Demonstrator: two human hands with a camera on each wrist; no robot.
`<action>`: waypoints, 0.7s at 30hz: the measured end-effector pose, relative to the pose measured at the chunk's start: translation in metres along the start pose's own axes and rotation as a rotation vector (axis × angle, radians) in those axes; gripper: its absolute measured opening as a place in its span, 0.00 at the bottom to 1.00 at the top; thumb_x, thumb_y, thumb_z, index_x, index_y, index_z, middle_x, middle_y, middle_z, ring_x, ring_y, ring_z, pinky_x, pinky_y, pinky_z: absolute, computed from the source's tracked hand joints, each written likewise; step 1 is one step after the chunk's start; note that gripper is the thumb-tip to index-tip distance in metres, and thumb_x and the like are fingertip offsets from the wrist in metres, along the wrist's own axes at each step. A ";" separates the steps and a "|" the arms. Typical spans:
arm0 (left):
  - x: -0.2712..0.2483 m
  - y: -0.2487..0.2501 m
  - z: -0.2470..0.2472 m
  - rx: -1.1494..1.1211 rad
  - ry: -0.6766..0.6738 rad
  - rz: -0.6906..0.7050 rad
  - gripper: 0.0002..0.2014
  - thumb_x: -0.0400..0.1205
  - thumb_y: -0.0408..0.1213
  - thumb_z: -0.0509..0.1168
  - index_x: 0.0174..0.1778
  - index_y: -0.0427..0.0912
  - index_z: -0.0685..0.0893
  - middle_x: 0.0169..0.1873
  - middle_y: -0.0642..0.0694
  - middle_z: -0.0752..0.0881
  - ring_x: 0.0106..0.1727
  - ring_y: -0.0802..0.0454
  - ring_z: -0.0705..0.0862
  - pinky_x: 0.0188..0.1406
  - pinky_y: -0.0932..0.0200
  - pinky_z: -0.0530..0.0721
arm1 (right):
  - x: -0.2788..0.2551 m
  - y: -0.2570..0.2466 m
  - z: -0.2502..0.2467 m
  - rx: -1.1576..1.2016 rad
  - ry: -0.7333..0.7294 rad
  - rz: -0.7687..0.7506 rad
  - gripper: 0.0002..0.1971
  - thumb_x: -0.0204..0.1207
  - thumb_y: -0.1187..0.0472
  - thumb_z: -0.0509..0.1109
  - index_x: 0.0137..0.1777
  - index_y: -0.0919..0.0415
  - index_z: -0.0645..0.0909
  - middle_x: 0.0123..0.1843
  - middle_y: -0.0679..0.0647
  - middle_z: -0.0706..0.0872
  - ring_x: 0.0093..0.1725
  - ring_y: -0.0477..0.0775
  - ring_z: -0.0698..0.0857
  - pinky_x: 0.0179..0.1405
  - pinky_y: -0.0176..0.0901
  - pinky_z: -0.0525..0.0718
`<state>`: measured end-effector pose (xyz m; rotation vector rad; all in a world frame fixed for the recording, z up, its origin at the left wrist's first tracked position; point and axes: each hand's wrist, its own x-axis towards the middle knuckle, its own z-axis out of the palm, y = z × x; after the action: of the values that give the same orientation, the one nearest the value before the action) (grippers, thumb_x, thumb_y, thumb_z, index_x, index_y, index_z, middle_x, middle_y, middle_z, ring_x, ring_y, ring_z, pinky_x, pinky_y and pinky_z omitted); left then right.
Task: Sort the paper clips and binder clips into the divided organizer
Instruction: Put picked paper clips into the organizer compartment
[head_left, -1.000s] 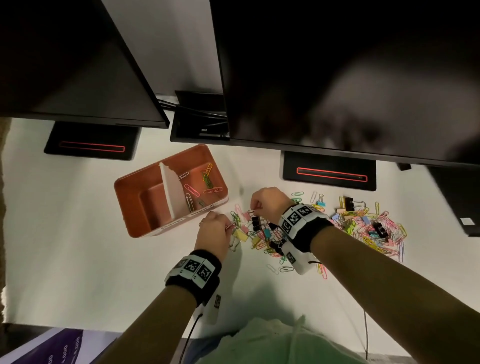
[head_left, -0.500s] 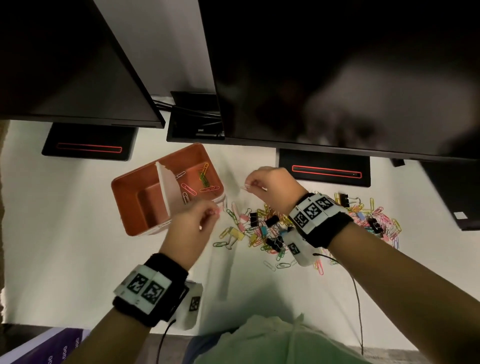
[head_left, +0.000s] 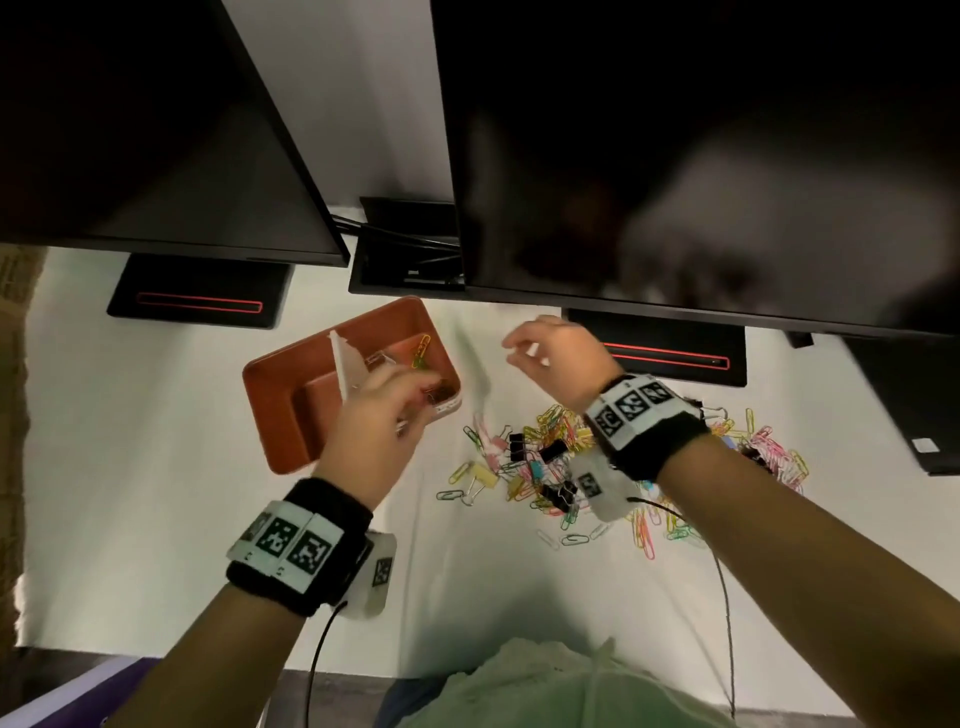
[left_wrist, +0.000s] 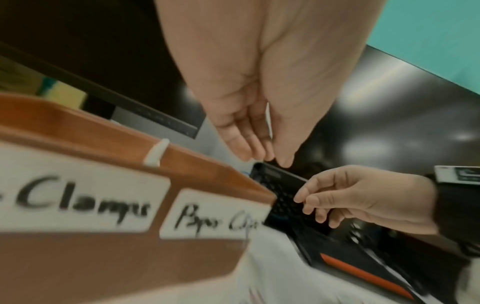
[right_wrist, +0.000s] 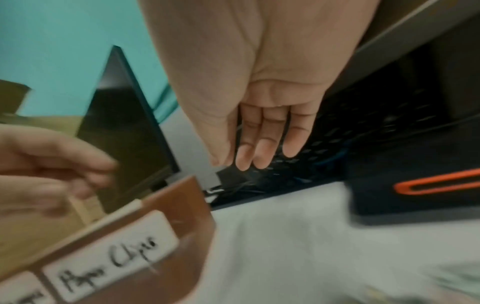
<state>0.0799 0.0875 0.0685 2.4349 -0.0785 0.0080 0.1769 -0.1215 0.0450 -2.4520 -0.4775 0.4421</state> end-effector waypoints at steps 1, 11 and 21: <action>-0.004 0.001 0.010 -0.014 -0.068 0.033 0.15 0.77 0.30 0.68 0.60 0.44 0.83 0.55 0.48 0.82 0.52 0.55 0.81 0.57 0.66 0.77 | -0.006 0.016 -0.003 -0.042 -0.028 0.057 0.11 0.79 0.56 0.65 0.60 0.54 0.81 0.56 0.52 0.84 0.49 0.47 0.81 0.58 0.47 0.83; -0.001 -0.032 0.097 0.192 -0.491 0.065 0.36 0.74 0.15 0.57 0.77 0.45 0.62 0.80 0.52 0.58 0.81 0.52 0.55 0.77 0.61 0.50 | -0.029 0.068 0.012 -0.152 -0.311 0.210 0.20 0.76 0.60 0.68 0.69 0.52 0.76 0.71 0.53 0.74 0.70 0.56 0.74 0.71 0.49 0.74; -0.012 -0.043 0.101 0.129 -0.276 0.033 0.09 0.72 0.26 0.71 0.48 0.36 0.87 0.46 0.41 0.86 0.47 0.43 0.83 0.52 0.56 0.80 | -0.029 0.060 0.024 -0.331 -0.432 -0.025 0.12 0.74 0.56 0.70 0.58 0.49 0.81 0.58 0.48 0.80 0.60 0.53 0.75 0.63 0.51 0.74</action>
<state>0.0691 0.0556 -0.0362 2.5491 -0.2488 -0.3172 0.1557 -0.1675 -0.0039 -2.6598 -0.8141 0.9577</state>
